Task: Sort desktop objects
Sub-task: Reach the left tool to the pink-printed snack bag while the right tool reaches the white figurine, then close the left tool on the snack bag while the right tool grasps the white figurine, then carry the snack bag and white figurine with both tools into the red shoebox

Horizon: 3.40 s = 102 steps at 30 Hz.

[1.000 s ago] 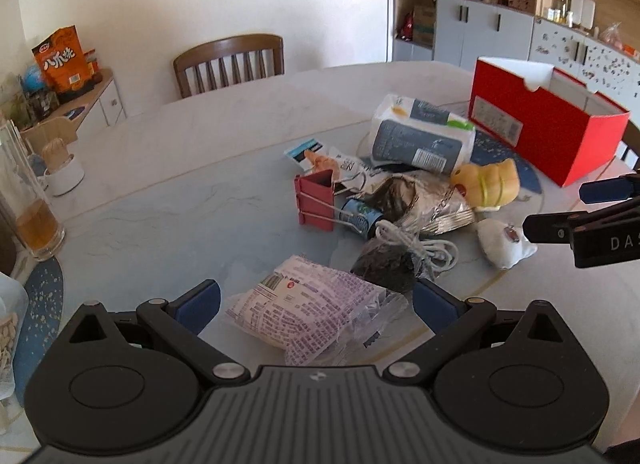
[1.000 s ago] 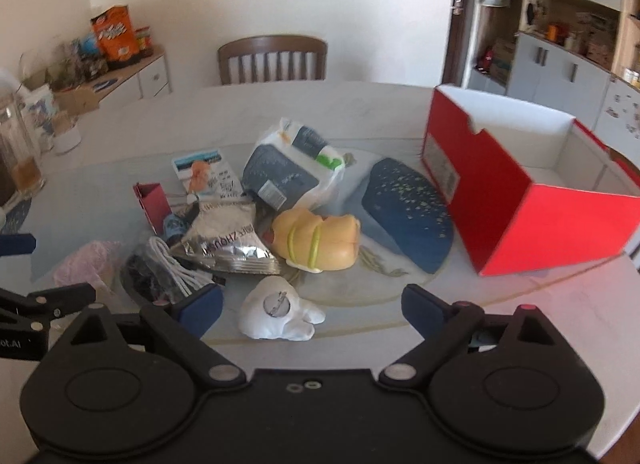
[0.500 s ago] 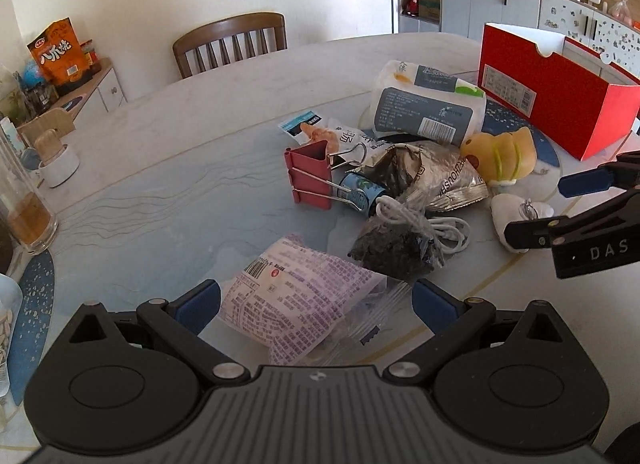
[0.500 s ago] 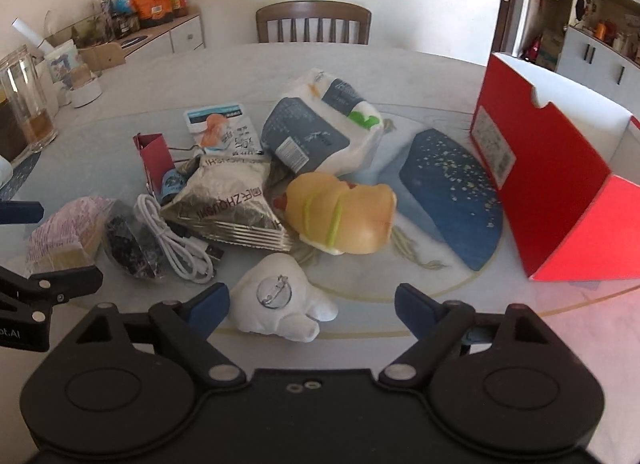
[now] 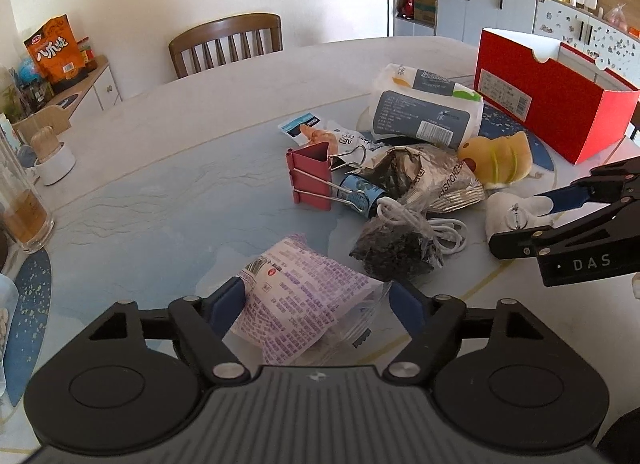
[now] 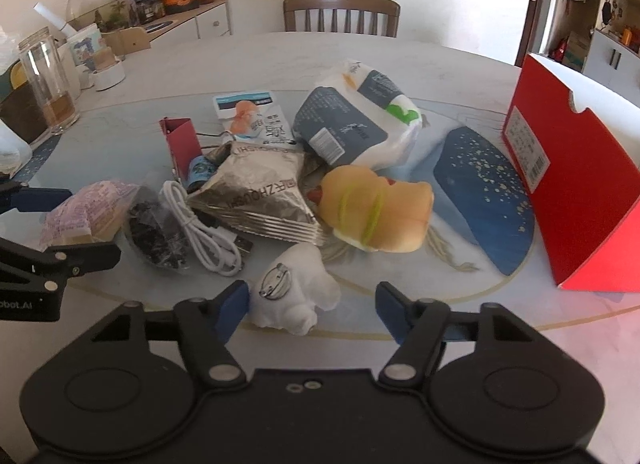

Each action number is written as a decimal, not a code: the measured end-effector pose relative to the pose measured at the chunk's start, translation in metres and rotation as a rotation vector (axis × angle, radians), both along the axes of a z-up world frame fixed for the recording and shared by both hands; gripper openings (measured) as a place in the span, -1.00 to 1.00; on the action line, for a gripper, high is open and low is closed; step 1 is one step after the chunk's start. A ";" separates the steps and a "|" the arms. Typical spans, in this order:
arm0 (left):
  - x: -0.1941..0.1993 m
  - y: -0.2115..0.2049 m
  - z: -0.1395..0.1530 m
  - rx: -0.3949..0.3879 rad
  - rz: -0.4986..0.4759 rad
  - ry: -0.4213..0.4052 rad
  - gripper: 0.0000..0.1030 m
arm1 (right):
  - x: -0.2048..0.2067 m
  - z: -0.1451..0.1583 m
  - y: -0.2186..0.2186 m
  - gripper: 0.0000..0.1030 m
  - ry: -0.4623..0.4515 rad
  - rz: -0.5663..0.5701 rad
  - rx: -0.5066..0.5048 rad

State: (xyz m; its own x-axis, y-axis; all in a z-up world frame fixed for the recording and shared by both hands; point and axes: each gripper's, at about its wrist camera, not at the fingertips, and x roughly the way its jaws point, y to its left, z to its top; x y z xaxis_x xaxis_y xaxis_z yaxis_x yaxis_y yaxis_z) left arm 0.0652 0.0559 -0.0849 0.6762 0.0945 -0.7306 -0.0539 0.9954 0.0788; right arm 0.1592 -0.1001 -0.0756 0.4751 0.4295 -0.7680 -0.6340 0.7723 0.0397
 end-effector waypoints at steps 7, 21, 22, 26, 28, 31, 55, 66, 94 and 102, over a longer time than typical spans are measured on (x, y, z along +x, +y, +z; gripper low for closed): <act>-0.005 0.001 0.005 -0.002 0.005 -0.007 0.28 | -0.002 0.003 -0.003 -0.04 0.013 0.012 0.024; -0.015 0.001 0.013 -0.010 0.030 -0.022 -0.10 | -0.006 0.012 -0.021 -0.30 0.007 -0.027 0.039; -0.016 0.002 0.014 -0.012 0.032 -0.024 -0.11 | -0.006 0.013 -0.023 -0.32 0.006 -0.030 0.042; -0.019 0.003 0.020 -0.022 0.048 -0.033 -0.11 | -0.004 0.015 -0.034 -0.33 0.010 -0.063 0.050; -0.020 0.003 0.023 -0.025 0.053 -0.036 -0.11 | -0.002 0.017 -0.040 -0.34 0.019 -0.078 0.060; -0.021 0.000 0.029 -0.026 0.053 -0.044 -0.11 | -0.001 0.021 -0.048 -0.34 0.015 -0.096 0.073; 0.022 -0.078 0.091 -0.066 0.017 -0.154 -0.11 | 0.047 0.085 -0.124 -0.34 -0.027 -0.135 0.223; 0.069 -0.141 0.106 -0.073 -0.017 -0.176 -0.11 | 0.085 0.103 -0.171 -0.34 -0.042 -0.137 0.249; 0.204 -0.263 0.113 -0.052 -0.205 -0.170 -0.11 | 0.184 0.098 -0.251 -0.34 -0.045 -0.221 0.214; 0.237 -0.289 0.103 -0.037 -0.299 -0.143 -0.11 | 0.201 0.081 -0.261 -0.34 -0.021 -0.242 0.175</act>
State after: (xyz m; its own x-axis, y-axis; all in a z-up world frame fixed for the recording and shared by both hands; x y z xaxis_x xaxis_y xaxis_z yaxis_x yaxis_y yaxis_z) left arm 0.3020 -0.2331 0.0177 0.7660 -0.1481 -0.6256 0.2327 0.9710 0.0551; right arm 0.3601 -0.3608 0.0054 0.5946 0.4263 -0.6817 -0.4340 0.8839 0.1743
